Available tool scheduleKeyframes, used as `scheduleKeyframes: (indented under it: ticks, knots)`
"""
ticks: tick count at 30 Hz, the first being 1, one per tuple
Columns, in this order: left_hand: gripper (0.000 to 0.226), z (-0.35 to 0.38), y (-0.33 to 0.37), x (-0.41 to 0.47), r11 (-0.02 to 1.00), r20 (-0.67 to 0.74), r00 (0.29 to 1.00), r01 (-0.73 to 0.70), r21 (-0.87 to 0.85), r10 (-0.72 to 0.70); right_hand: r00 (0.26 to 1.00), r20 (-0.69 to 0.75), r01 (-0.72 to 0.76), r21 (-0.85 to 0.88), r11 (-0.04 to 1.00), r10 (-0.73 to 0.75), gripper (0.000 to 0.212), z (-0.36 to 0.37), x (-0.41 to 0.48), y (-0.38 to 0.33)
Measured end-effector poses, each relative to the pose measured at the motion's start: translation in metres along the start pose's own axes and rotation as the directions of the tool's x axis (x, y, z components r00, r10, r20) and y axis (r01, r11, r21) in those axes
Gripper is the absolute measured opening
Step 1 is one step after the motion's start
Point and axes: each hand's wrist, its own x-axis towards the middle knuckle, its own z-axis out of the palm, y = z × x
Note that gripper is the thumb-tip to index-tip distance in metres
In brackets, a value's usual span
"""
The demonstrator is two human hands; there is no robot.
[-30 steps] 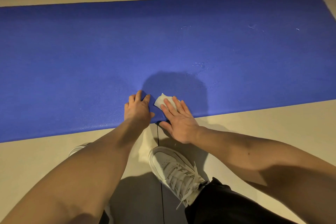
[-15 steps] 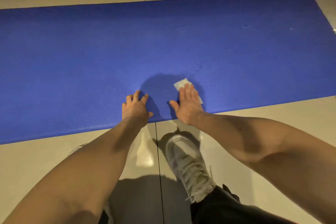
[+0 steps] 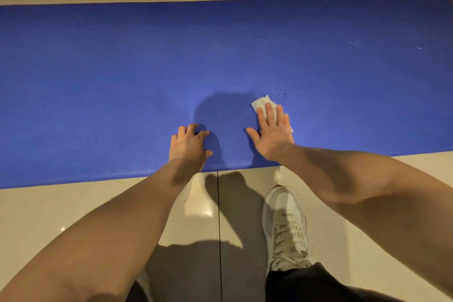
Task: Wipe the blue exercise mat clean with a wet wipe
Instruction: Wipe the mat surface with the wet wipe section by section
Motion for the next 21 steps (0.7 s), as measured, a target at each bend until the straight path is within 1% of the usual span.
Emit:
scheduleKeyframes:
  ticks: [2, 3, 6, 9, 11, 12, 13, 15, 17, 19, 21]
  knots:
    - [0.055, -0.003, -0.001, 0.006, 0.996, -0.039, 0.999, 0.026, -0.081, -0.029, 0.999, 0.001, -0.034, 0.07, 0.997, 0.034, 0.082, -0.001, 0.0, -0.015]
    - [0.052, -0.005, -0.003, 0.008, 0.993, -0.062, 0.997, 0.038, -0.114, -0.045, 1.0, -0.002, -0.011, 0.093, 0.996, 0.011, 0.083, 0.001, -0.002, -0.026]
    - [0.055, -0.007, -0.008, 0.014, 0.988, -0.117, 0.99, 0.059, -0.14, -0.076, 0.983, -0.025, 0.182, 0.087, 0.979, -0.18, 0.083, 0.012, -0.011, -0.057]
    - [0.063, -0.01, -0.012, 0.021, 0.986, -0.095, 0.989, 0.104, -0.127, -0.117, 0.93, -0.02, 0.367, 0.019, 0.93, -0.367, 0.081, 0.021, -0.015, -0.066]
    - [0.068, -0.011, -0.013, 0.027, 0.984, -0.069, 0.987, 0.134, -0.117, -0.143, 0.891, -0.009, 0.454, -0.036, 0.89, -0.455, 0.083, 0.019, -0.007, -0.056]
    - [0.07, -0.012, -0.013, 0.03, 0.983, -0.062, 0.987, 0.143, -0.116, -0.151, 0.885, -0.012, 0.465, -0.056, 0.884, -0.466, 0.083, 0.016, -0.002, -0.047]
    - [0.071, -0.013, -0.012, 0.032, 0.982, -0.059, 0.986, 0.147, -0.115, -0.155, 0.896, -0.02, 0.443, -0.062, 0.895, -0.444, 0.08, 0.012, 0.005, -0.038]
    - [0.073, -0.014, -0.01, 0.034, 0.983, -0.051, 0.987, 0.147, -0.112, -0.154, 0.942, -0.028, 0.333, -0.034, 0.942, -0.334, 0.073, 0.001, 0.019, -0.02]
    - [0.073, -0.015, -0.007, 0.036, 0.984, -0.047, 0.987, 0.145, -0.107, -0.151, 0.977, -0.02, 0.214, 0.008, 0.977, -0.214, 0.074, -0.011, 0.029, -0.01]
    - [0.073, -0.017, -0.005, 0.038, 0.984, -0.042, 0.988, 0.143, -0.109, -0.148, 0.992, 0.0, 0.122, 0.05, 0.991, -0.123, 0.076, -0.017, 0.034, -0.014]
    - [0.073, -0.019, -0.004, 0.041, 0.983, -0.048, 0.988, 0.139, -0.123, -0.146, 0.995, 0.012, 0.093, 0.103, 0.99, -0.094, 0.079, -0.017, 0.033, -0.033]
